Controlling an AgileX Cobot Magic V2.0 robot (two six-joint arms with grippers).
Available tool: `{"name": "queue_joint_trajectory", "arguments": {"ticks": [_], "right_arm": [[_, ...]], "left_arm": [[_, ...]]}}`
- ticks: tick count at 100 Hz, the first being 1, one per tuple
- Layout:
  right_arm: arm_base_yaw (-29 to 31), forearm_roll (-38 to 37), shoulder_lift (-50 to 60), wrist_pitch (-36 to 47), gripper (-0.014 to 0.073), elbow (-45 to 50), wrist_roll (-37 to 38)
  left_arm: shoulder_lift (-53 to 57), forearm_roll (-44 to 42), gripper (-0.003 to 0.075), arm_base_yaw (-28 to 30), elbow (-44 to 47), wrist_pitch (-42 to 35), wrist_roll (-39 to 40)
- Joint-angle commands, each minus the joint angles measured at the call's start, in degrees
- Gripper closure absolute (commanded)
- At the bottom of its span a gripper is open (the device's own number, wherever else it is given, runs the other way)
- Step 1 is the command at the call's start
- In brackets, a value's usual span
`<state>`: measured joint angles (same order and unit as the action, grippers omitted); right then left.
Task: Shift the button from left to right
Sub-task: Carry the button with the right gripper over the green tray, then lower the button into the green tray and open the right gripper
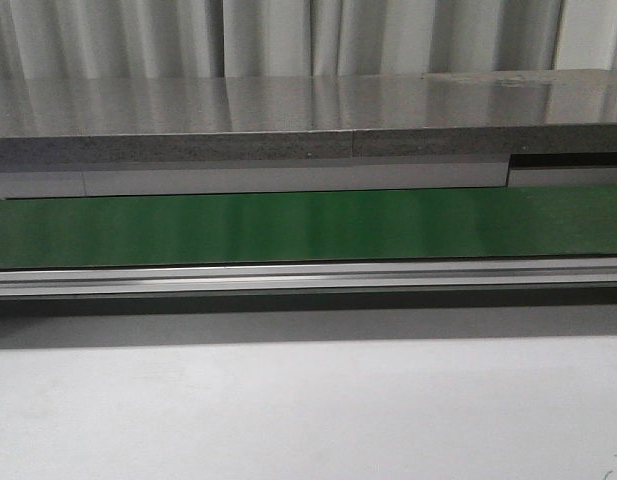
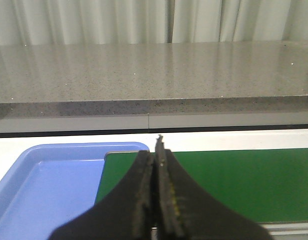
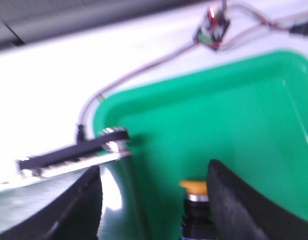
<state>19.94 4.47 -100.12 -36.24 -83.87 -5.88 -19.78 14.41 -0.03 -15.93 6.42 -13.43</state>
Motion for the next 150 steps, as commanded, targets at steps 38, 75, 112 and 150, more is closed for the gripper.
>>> {"name": "queue_joint_trajectory", "arguments": {"ticks": [38, 75, 112, 150], "right_arm": [[-7.9, 1.0, 24.9, 16.1, 0.0137, 12.5, -0.7], [-11.3, 0.9, 48.8, 33.2, 0.0137, 41.3, -0.7], [-11.5, 0.9, 74.7, 31.4, 0.0137, 56.5, -0.7], [-11.5, 0.9, 81.2, 21.4, 0.0138, 57.0, -0.7]], "left_arm": [[-0.4, 0.7, 0.0741, -0.4, -1.8, -4.4, 0.2], [-0.4, 0.7, 0.0741, -0.4, -1.8, -4.4, 0.2], [-0.4, 0.7, 0.0741, -0.4, -1.8, -4.4, 0.2], [-0.4, 0.7, 0.0741, -0.4, -1.8, -4.4, 0.2]]}}
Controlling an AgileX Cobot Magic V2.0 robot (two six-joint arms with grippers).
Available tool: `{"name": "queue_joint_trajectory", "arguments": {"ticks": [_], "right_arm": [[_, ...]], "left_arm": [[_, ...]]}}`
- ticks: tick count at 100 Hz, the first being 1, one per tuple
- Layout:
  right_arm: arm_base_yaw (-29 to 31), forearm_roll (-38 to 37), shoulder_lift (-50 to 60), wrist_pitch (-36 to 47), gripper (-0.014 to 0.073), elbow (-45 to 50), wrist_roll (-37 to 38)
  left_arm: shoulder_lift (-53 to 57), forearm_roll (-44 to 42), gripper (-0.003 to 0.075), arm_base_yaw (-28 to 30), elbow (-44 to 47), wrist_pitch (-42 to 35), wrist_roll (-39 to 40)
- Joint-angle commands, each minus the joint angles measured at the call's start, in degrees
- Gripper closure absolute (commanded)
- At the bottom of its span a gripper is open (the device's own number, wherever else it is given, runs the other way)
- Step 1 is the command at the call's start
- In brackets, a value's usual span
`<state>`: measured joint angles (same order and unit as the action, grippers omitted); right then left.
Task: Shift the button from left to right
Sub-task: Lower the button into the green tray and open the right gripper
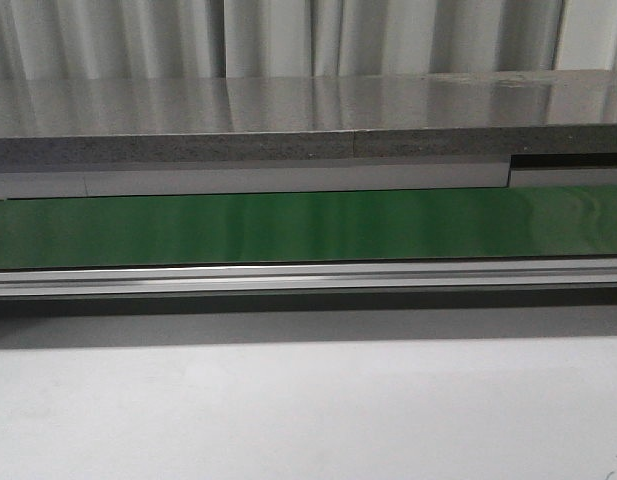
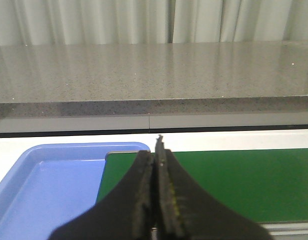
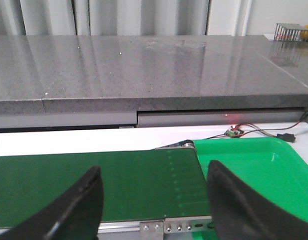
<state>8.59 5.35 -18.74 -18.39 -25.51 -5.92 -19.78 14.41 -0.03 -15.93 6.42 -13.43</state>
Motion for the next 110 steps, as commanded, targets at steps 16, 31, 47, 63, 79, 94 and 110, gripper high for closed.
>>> {"name": "queue_joint_trajectory", "arguments": {"ticks": [16, 31, 47, 63, 79, 94, 110], "right_arm": [[-0.1, 0.1, -0.2, 3.8, 0.0229, -1.4, -0.7], [-0.1, 0.1, -0.2, 3.8, 0.054, -1.4, -0.7], [-0.1, 0.2, -0.2, 3.9, 0.0661, -1.4, -0.7], [-0.1, 0.2, -0.2, 4.0, 0.066, -1.4, -0.7], [-0.1, 0.0, -0.2, 4.0, 0.066, -1.4, -0.7], [-0.1, -0.8, -0.2, 4.0, 0.066, -1.4, -0.7], [-0.1, -0.8, -0.2, 4.2, 0.066, -1.4, -0.7]], "left_arm": [[-0.4, 0.7, 0.0741, -0.4, -1.8, -4.4, 0.2], [-0.4, 0.7, 0.0741, -0.4, -1.8, -4.4, 0.2], [-0.4, 0.7, 0.0741, -0.4, -1.8, -4.4, 0.2], [-0.4, 0.7, 0.0741, -0.4, -1.8, -4.4, 0.2], [-0.4, 0.7, 0.0741, -0.4, -1.8, -4.4, 0.2], [-0.4, 0.7, 0.0741, -0.4, -1.8, -4.4, 0.2], [-0.4, 0.7, 0.0741, -0.4, -1.8, -4.4, 0.2]]}}
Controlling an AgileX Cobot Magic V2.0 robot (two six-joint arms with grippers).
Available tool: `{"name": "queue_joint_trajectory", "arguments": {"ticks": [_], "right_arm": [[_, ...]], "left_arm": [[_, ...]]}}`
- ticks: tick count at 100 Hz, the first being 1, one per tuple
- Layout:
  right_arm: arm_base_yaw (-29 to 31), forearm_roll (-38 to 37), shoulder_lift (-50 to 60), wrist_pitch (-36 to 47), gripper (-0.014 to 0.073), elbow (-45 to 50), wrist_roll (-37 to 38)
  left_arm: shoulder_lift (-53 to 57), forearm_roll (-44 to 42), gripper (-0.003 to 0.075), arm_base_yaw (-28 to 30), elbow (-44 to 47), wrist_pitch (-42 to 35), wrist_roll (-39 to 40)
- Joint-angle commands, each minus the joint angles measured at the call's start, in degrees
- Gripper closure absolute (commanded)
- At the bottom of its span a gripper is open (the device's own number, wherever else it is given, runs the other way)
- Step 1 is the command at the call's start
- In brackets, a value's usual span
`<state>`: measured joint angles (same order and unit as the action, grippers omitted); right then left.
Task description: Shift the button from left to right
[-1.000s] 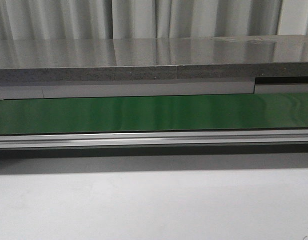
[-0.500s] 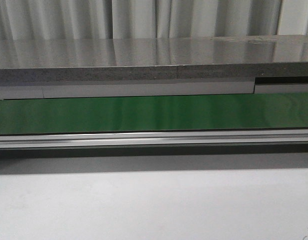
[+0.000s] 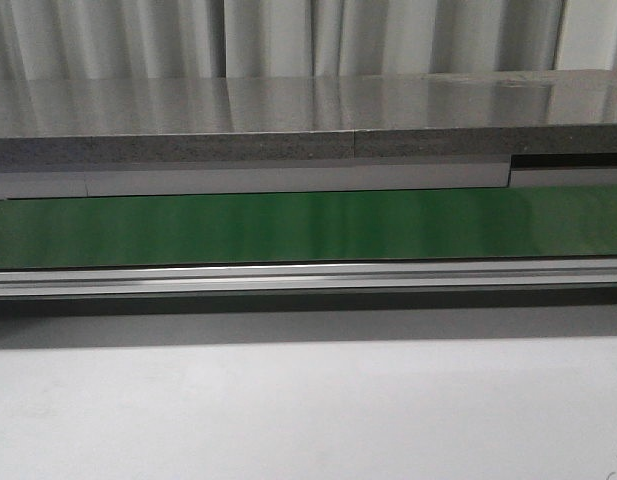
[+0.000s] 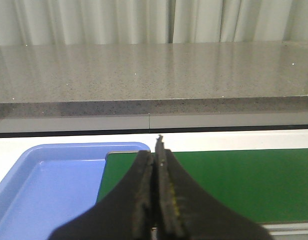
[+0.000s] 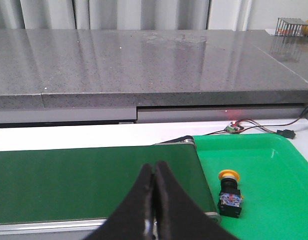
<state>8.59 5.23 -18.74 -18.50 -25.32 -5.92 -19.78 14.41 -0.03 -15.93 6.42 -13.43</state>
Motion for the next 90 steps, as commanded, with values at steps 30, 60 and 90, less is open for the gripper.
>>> {"name": "queue_joint_trajectory", "arguments": {"ticks": [30, 60, 90], "right_arm": [[-3.3, -0.2, 0.3, 13.3, 0.066, 2.7, -0.5], [-10.5, -6.7, 6.3, 16.4, 0.066, 9.9, 7.2], [-10.7, -5.2, 15.9, 16.4, 0.066, 19.4, 7.2]], "left_arm": [[-0.4, 0.7, 0.0741, -0.4, -1.8, -4.4, 0.2], [-0.4, 0.7, 0.0741, -0.4, -1.8, -4.4, 0.2], [-0.4, 0.7, 0.0741, -0.4, -1.8, -4.4, 0.2]]}}
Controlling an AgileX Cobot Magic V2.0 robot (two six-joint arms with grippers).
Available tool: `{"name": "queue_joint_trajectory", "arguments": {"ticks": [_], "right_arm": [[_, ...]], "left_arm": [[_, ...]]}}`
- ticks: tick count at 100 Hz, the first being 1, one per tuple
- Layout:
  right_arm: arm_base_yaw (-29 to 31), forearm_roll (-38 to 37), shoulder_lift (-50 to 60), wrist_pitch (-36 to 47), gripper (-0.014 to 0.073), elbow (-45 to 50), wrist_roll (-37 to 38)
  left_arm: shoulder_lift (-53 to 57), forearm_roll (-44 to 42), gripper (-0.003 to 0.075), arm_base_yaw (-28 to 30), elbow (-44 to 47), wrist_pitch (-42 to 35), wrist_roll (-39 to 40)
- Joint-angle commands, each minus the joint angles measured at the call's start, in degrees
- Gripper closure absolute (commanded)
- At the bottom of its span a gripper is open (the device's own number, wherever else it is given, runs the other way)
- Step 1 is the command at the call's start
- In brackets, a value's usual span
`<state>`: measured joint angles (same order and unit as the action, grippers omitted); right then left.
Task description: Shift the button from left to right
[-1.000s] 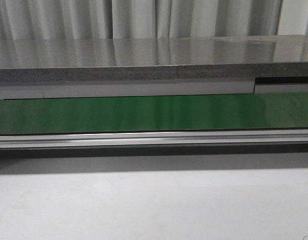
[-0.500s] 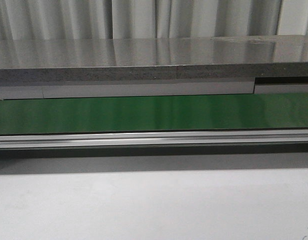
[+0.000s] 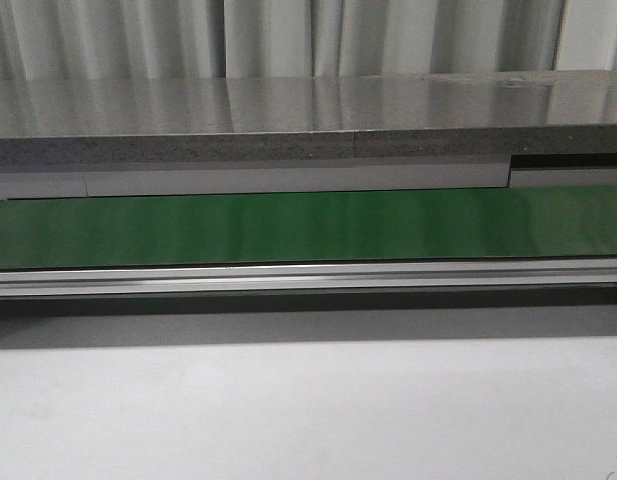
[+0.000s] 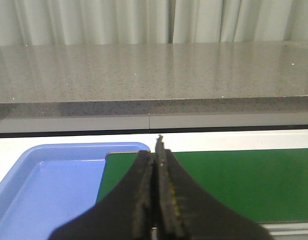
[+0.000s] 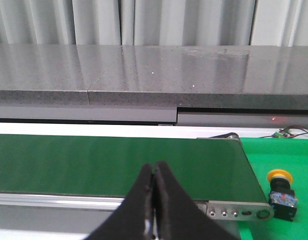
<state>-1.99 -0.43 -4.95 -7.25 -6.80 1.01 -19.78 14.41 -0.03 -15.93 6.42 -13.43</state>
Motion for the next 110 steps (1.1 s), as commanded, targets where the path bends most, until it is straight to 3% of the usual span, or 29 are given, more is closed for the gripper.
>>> {"name": "queue_joint_trajectory", "arguments": {"ticks": [1, 26, 110], "right_arm": [[-0.2, 0.4, 2.3, 5.2, 0.066, 1.0, 0.3], [-0.2, 0.4, 6.7, 7.2, 0.066, 7.5, 0.9], [-0.2, 0.4, 6.7, 6.7, 0.066, 7.4, 1.1]], "left_arm": [[-0.4, 0.7, 0.0741, -0.4, -1.8, -4.4, 0.2], [-0.4, 0.7, 0.0741, -0.4, -1.8, -4.4, 0.2], [-0.4, 0.7, 0.0741, -0.4, -1.8, -4.4, 0.2]]}}
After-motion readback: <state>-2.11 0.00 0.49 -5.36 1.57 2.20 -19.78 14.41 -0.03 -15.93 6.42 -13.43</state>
